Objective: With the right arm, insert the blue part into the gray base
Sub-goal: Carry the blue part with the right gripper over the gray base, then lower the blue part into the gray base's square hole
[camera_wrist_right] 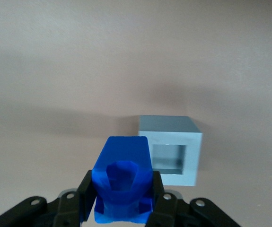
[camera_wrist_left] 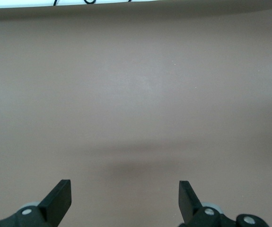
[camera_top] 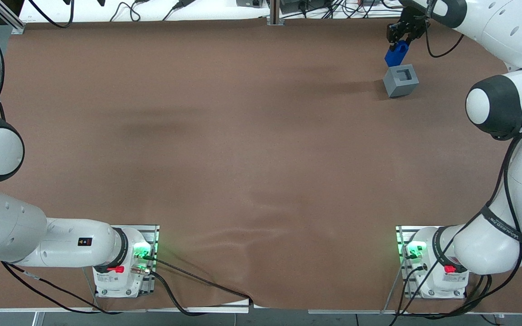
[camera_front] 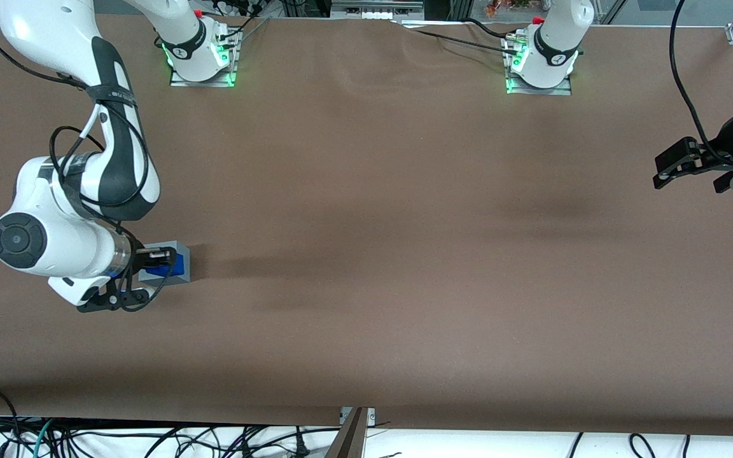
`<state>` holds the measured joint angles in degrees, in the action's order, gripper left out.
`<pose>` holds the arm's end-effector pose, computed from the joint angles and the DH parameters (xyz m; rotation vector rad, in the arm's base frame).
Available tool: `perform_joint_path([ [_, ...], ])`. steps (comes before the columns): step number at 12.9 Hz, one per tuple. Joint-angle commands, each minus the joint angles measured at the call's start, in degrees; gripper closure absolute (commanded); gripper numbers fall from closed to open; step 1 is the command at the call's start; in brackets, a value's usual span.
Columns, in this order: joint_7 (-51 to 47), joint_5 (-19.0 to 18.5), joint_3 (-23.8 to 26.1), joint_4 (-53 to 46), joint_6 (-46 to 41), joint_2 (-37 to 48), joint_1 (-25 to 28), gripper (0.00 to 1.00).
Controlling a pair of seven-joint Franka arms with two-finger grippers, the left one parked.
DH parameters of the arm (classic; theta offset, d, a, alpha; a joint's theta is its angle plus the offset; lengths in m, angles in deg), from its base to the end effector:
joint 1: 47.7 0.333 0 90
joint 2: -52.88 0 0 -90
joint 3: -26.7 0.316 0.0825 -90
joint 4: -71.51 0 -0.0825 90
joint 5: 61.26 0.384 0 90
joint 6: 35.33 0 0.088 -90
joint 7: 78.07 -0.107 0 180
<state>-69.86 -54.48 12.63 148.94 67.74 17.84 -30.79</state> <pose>0.7002 0.0794 0.3628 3.0961 0.2954 -0.2296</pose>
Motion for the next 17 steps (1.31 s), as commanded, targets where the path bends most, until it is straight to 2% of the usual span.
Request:
perform_joint_path([
  [1,4.00,-0.36,-1.57,1.92,-0.59,0.24,-0.46,0.70],
  [5,6.72,-1.59,-1.66,2.54,-0.51,-0.37,-2.13,0.70],
  [17,6.64,-0.89,-1.57,2.45,0.64,-2.05,-2.05,0.70],
])
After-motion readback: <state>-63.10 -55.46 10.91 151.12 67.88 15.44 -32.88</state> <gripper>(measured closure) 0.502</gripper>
